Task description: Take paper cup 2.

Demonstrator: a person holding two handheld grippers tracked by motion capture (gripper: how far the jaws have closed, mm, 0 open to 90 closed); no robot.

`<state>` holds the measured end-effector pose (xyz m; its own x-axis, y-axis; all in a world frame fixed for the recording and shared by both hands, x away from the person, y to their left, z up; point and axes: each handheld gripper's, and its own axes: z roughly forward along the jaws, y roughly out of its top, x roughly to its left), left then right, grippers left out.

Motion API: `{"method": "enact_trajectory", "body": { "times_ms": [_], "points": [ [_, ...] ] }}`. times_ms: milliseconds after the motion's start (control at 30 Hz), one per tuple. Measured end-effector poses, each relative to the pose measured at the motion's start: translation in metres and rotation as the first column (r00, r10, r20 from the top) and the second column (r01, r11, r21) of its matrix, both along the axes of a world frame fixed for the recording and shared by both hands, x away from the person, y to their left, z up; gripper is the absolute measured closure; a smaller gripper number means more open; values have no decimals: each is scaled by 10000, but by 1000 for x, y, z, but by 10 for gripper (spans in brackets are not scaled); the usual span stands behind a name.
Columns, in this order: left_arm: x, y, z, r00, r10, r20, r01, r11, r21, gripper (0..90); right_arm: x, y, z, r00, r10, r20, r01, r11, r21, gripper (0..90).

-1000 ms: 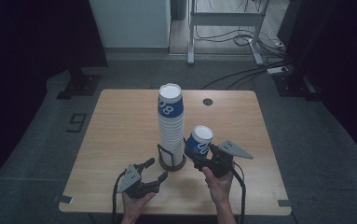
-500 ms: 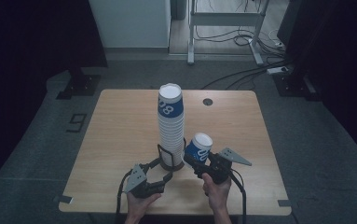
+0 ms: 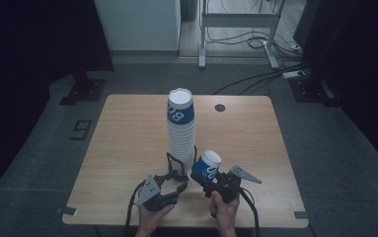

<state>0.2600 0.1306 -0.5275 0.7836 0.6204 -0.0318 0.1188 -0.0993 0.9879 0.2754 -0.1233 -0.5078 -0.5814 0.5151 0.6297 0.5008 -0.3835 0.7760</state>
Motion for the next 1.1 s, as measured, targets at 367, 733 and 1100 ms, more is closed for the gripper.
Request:
{"method": "enact_trajectory", "body": {
  "times_ms": [367, 733, 1100],
  "points": [
    [-2, -10, -4, 9992, -262, 290, 261, 9997, 33, 457, -9, 8, -13, 9993, 243, -279, -235, 9993, 293, 235],
    [-2, -18, -10, 9974, 93, 722, -89, 9999, -51, 585, -13, 20, -18, 9951, 770, -627, -720, 9943, 787, 233],
    [-3, -20, -7, 9906, 696, 1181, -670, 9974, -257, 709, -14, 23, -18, 9924, 1021, -690, -961, 9918, 845, 231]
  ]
}}
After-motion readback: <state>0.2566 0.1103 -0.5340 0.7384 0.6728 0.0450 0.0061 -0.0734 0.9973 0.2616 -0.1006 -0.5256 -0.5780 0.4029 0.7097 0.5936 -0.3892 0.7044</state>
